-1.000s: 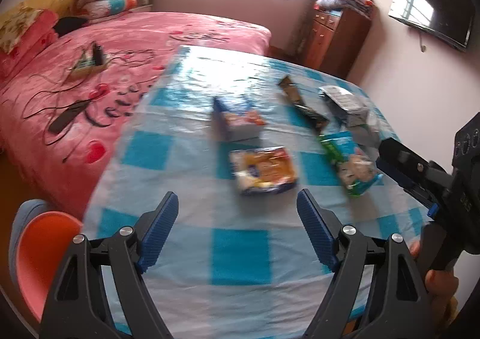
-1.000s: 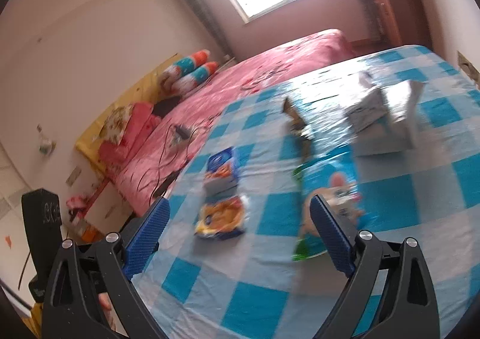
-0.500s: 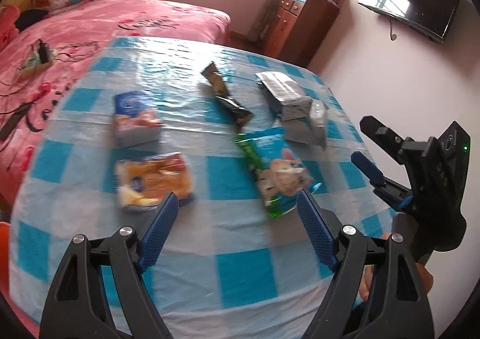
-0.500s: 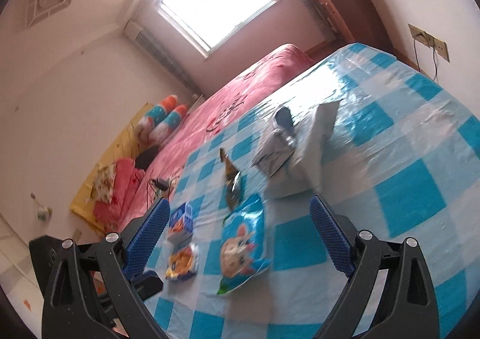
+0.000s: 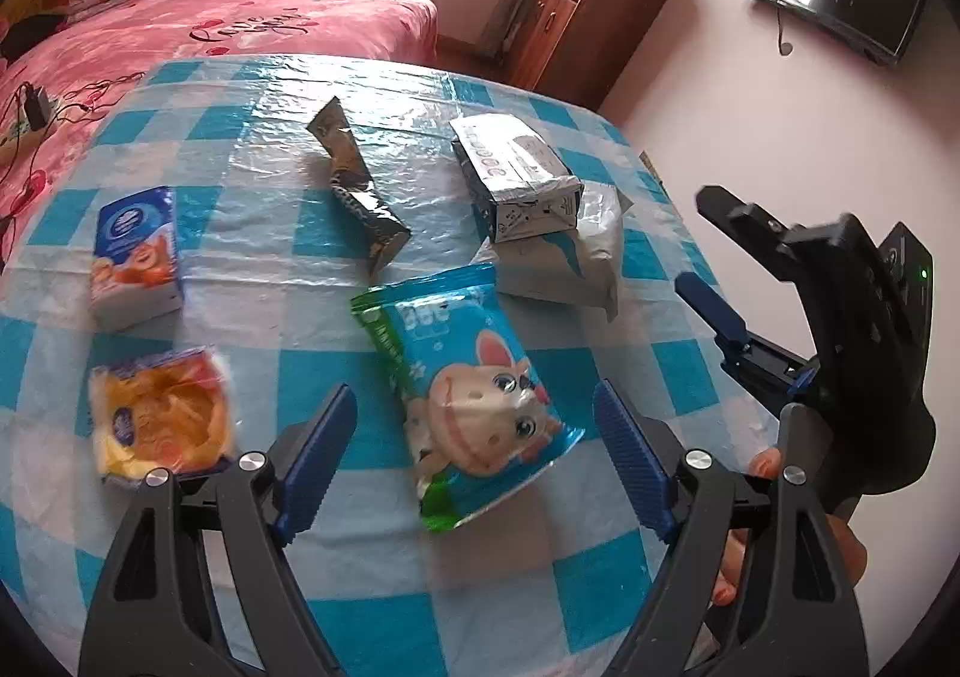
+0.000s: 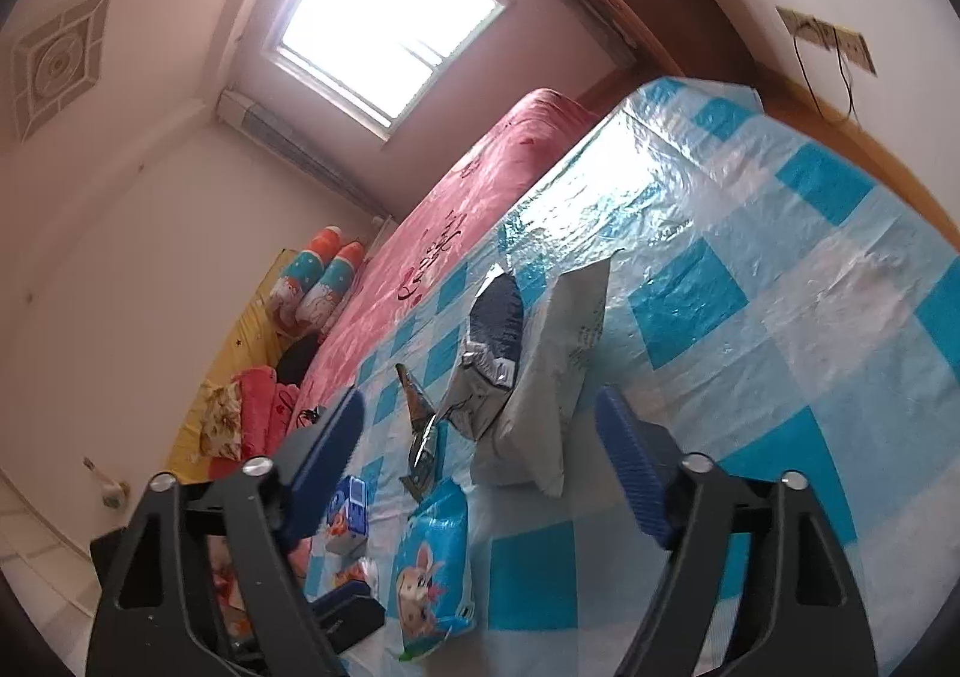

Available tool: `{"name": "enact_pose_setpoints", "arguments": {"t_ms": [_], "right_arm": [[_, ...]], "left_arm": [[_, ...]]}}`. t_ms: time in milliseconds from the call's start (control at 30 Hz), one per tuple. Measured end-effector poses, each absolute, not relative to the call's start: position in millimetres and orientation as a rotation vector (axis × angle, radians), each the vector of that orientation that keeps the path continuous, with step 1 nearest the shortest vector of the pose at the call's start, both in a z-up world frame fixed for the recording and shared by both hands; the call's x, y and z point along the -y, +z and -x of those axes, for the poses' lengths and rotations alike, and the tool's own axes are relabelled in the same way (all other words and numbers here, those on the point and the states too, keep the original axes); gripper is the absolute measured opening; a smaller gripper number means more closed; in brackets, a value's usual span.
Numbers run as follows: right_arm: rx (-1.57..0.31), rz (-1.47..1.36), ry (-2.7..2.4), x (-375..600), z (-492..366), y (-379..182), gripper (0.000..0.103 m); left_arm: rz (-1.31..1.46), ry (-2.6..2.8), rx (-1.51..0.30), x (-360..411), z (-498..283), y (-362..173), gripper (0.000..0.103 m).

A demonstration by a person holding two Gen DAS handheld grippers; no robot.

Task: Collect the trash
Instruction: 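Grasp the green cow-print snack bag with the left tool while the right tool grasps the white paper bag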

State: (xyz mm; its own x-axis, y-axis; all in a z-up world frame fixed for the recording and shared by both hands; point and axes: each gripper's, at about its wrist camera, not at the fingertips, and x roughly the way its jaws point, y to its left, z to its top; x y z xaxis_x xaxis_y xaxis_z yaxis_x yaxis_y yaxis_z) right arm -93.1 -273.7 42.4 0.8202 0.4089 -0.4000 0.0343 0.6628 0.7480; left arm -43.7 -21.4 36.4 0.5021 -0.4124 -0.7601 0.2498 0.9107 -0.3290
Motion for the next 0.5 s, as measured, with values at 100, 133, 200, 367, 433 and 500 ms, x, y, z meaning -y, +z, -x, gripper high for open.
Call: {"name": "enact_pose_setpoints", "arguments": {"t_ms": [100,133,200,367,433,500], "right_arm": [[-0.607,-0.836,0.218,275.8,83.0,37.7,0.063],[-0.624,-0.832,0.213,275.1,78.1,35.7,0.060],[-0.643,-0.828,0.212,272.6,72.5,32.4,0.057],[-0.689,-0.809,0.189,267.1,61.7,24.3,0.055],[-0.705,-0.791,0.175,265.3,56.0,21.5,0.052],[-0.720,-0.779,0.164,262.2,52.6,18.1,0.049]], "left_arm": [[0.166,-0.394,-0.976,28.6,37.2,32.7,0.082],[0.162,-0.389,-0.980,30.4,34.6,30.3,0.082],[0.158,-0.378,-0.987,30.9,31.8,27.0,0.082],[0.140,-0.357,-0.998,31.0,23.3,19.2,0.082],[0.146,-0.355,-1.004,30.6,18.9,15.2,0.081],[0.145,-0.353,-1.005,31.9,15.9,12.5,0.080]]}}
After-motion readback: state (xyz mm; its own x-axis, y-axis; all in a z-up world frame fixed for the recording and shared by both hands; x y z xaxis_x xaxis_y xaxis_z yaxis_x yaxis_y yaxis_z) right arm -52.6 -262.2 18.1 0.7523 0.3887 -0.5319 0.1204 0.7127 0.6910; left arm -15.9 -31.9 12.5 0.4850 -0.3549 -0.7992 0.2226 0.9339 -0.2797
